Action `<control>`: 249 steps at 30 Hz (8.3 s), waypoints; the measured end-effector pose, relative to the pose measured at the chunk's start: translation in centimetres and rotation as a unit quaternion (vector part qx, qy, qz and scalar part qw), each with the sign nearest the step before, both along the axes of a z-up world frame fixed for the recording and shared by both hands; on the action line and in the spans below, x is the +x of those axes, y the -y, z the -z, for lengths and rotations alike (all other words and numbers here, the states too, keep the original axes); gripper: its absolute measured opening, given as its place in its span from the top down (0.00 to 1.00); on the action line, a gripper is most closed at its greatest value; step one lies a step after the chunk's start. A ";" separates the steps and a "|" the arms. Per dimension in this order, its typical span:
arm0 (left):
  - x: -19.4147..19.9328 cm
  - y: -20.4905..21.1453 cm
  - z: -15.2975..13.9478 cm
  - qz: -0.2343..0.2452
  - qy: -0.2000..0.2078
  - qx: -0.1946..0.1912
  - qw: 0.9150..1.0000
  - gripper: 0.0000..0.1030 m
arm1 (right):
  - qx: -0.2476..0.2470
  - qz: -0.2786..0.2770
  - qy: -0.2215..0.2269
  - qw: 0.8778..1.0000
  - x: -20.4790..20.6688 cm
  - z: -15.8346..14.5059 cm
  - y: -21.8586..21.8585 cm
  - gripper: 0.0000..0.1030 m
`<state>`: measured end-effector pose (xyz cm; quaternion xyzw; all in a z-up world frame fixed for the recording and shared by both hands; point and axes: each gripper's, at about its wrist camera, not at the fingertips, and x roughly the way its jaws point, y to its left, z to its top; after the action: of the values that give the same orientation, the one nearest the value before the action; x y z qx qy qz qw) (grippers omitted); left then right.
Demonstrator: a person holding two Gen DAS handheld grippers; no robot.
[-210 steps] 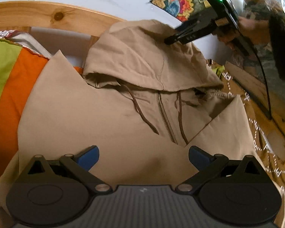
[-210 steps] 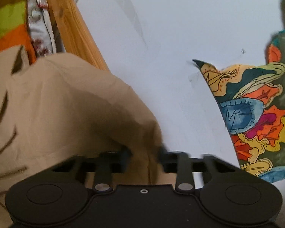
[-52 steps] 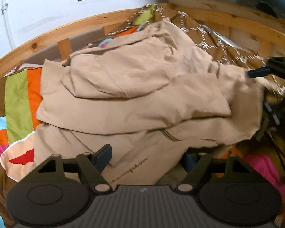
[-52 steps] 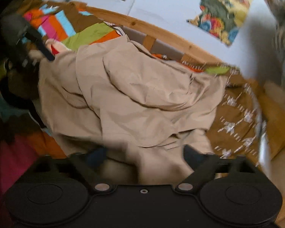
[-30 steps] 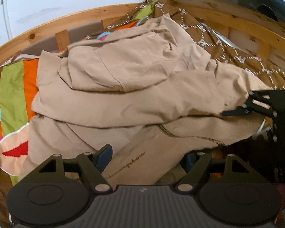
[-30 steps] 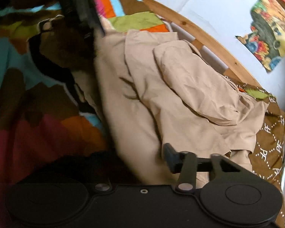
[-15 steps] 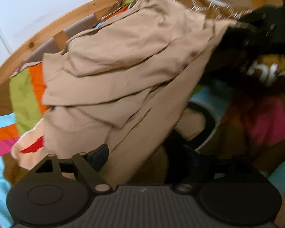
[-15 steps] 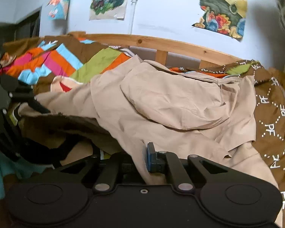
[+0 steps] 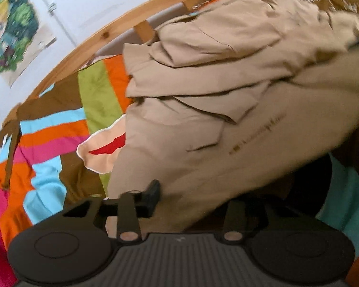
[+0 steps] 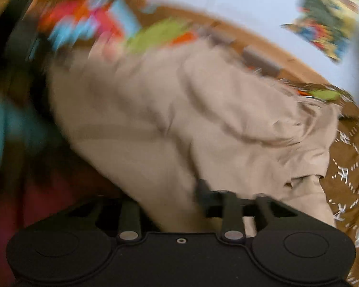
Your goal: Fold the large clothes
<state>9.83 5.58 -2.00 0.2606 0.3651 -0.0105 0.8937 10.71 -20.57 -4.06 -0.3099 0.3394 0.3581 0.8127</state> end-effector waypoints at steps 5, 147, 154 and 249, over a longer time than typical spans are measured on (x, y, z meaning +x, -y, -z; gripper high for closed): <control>1.2 -1.4 -1.6 -0.023 0.021 -0.059 0.998 0.92 | -0.058 0.015 -0.004 0.998 -0.8 0.5 1.9 0.46; 5.2 -5.6 0.8 -0.106 0.028 -0.347 0.932 0.43 | 0.183 0.365 0.028 0.912 9.1 1.8 10.0 0.14; 5.2 -5.8 1.9 -0.111 0.045 -0.320 0.940 0.45 | 0.154 0.357 0.053 0.920 8.5 2.0 9.2 0.12; 2.8 3.5 -13.2 -0.011 0.067 -0.445 0.893 0.98 | 0.320 0.331 -0.058 0.886 3.3 -2.4 4.9 0.52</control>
<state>12.59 2.04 11.22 -0.1678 0.2645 -0.1447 0.9386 13.96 -25.51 -1.62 0.1186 0.3359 0.1750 0.9179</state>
